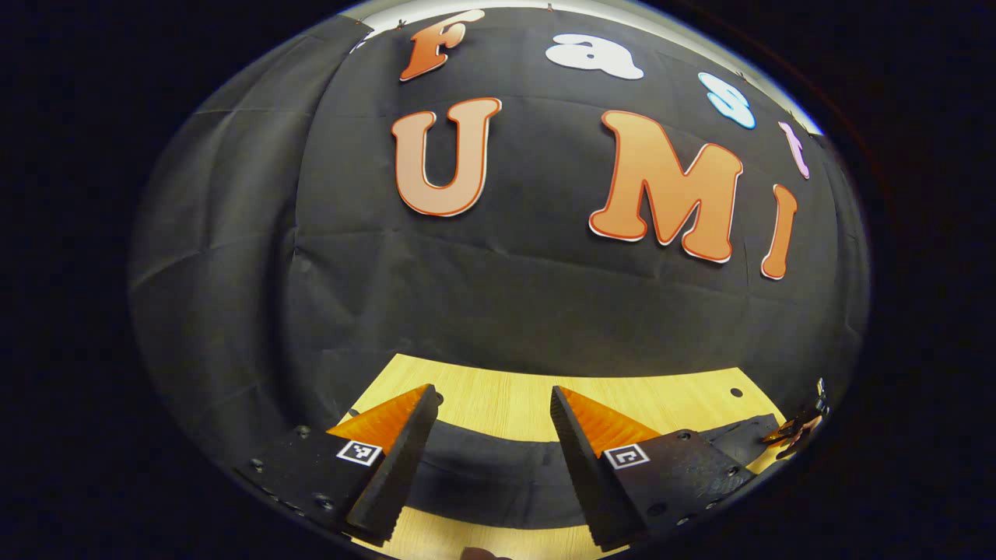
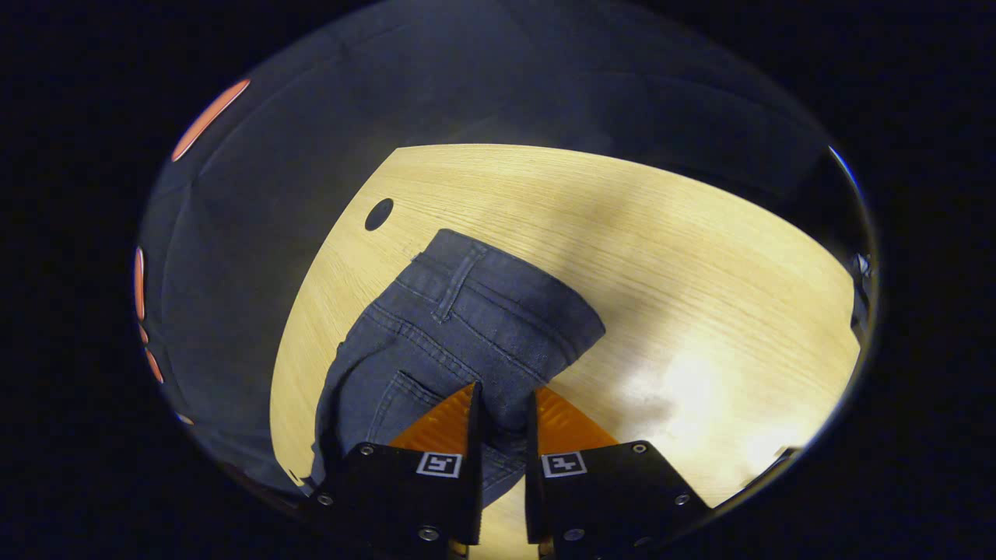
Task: Grasp the waist and the cuffs of the jeans and fold them to make the two legs overlap; first hold the waist and fold one-third of the jeans toward the cuffs, then hold the cuffs and fold the remaining one-third in the same direction to finish folding.
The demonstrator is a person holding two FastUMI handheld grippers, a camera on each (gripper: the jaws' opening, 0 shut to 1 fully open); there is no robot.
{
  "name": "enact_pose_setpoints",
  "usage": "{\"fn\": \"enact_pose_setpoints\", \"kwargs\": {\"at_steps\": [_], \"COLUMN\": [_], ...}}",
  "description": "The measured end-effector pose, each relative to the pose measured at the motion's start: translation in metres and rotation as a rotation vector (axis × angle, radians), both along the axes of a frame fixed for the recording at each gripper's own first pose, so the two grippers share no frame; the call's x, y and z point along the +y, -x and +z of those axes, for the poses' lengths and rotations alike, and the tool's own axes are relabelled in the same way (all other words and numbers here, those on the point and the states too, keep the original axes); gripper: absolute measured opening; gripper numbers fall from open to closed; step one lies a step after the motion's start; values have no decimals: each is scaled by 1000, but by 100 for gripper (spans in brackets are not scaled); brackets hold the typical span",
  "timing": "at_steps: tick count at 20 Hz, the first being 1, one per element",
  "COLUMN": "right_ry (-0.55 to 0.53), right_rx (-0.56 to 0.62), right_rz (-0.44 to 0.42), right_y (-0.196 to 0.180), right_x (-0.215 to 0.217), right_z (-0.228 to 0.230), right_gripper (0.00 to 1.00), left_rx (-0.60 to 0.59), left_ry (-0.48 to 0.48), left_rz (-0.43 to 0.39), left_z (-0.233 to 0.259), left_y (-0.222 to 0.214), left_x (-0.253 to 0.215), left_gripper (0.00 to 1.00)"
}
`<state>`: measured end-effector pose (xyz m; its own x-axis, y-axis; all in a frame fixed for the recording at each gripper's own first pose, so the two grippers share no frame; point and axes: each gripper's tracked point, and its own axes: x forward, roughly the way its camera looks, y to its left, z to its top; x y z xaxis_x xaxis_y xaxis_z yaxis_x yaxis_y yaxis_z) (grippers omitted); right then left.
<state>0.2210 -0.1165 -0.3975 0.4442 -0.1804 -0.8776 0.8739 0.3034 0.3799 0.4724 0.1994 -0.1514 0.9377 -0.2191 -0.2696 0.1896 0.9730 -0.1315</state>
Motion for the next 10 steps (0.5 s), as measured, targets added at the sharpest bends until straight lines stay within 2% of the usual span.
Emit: {"fn": "enact_pose_setpoints", "kwargs": {"at_steps": [4, 7, 8, 9, 10], "right_ry": [66, 107, 144, 187, 230], "right_rx": [-41, -47, -45, -50, -55], "right_rz": [14, 24, 38, 63, 83], "right_y": [0, 1, -1, -6, -9], "right_x": [3, 8, 11, 14, 19], "right_z": [30, 54, 60, 70, 81], "right_gripper": [23, 23, 23, 23, 23], "left_rx": [-54, -75, -75, -74, -73], "left_ry": [-48, -65, -65, -61, -53], "left_rz": [-1, -33, -54, -69, -86], "left_z": [18, 22, 22, 20, 19], "left_y": [6, 13, 14, 17, 19], "left_x": [-1, -7, -10, -13, -15], "left_gripper": [88, 88, 83, 88, 88]}}
